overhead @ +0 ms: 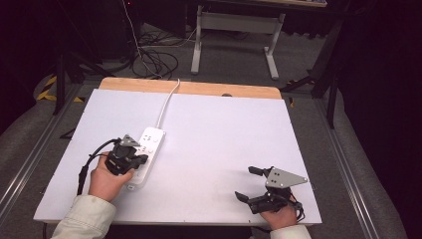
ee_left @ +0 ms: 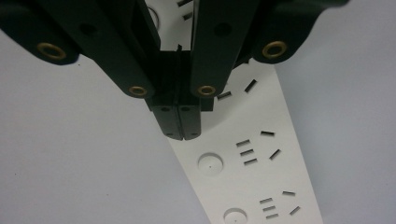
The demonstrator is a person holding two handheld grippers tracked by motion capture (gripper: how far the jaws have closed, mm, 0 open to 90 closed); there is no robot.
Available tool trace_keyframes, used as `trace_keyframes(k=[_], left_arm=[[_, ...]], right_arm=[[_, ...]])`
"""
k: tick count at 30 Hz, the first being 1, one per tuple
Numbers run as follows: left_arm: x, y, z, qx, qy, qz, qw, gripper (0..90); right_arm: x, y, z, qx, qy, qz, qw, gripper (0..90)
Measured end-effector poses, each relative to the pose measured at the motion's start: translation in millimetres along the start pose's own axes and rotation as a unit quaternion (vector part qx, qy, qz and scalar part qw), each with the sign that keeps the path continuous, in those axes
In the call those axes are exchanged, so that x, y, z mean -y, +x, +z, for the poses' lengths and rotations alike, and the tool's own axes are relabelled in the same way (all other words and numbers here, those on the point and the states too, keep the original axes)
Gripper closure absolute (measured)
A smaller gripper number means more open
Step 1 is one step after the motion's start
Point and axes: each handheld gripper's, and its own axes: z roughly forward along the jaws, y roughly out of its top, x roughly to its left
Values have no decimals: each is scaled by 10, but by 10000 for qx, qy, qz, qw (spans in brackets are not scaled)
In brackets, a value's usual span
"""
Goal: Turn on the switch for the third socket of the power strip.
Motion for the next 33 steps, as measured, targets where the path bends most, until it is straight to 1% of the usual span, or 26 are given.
trace_keyframes(k=[4,8,12,13,16,17,19,20,21,22,23,24,25,26,28,31,33], left_arm=[[-6,0,5,-25,30,42,10000,900],[-13,-21,5,-103,63,86,9999,900],[-12,-20,6,-77,58,59,9999,900],[-12,-18,4,-97,60,89,9999,900],[-6,-19,4,-100,34,90,9999,900],[-5,-14,6,-61,23,82,9999,900],[-6,-13,3,-56,28,103,9999,900],[-7,-25,-5,-135,8,169,9998,900],[-5,-46,-11,-229,7,132,9997,900],[-9,-56,-20,-352,23,168,9992,900],[-11,-62,-34,-362,-15,183,9992,900],[-15,-70,-48,-383,-7,115,9992,900],[-17,-60,-62,-325,-35,96,9994,900],[-20,-56,-84,-238,-92,32,9997,900],[-29,-57,-112,-209,-128,32,9997,900],[-32,-59,-149,-184,-157,81,9997,900],[-34,-69,-175,-58,-172,174,9997,900]], right_arm=[[-1,3,0,-5,-5,-4,10000,87],[-1,2,0,-5,0,-7,10000,87],[-1,2,-2,-6,-5,1,10000,87],[-1,2,-1,-6,-3,-3,10000,87],[-1,3,2,-7,5,-4,10000,87],[-1,2,1,-6,2,-6,10000,87],[-1,0,-2,-4,-5,-7,10000,87],[-1,-1,-6,8,-4,-9,10000,87],[-1,-1,-9,10,-9,-10,10000,87],[1,-3,-9,4,-11,1,10000,87],[4,-6,-8,-4,-13,10,10000,87],[6,-9,-8,-7,-5,9,10000,87],[7,-12,-7,-3,-7,16,10000,87],[7,-14,-9,4,-5,20,10000,87],[7,-14,-12,6,-16,10,10000,87],[7,-14,-10,-6,-19,10,10000,87],[7,-13,-11,-4,-20,6,10000,87]])
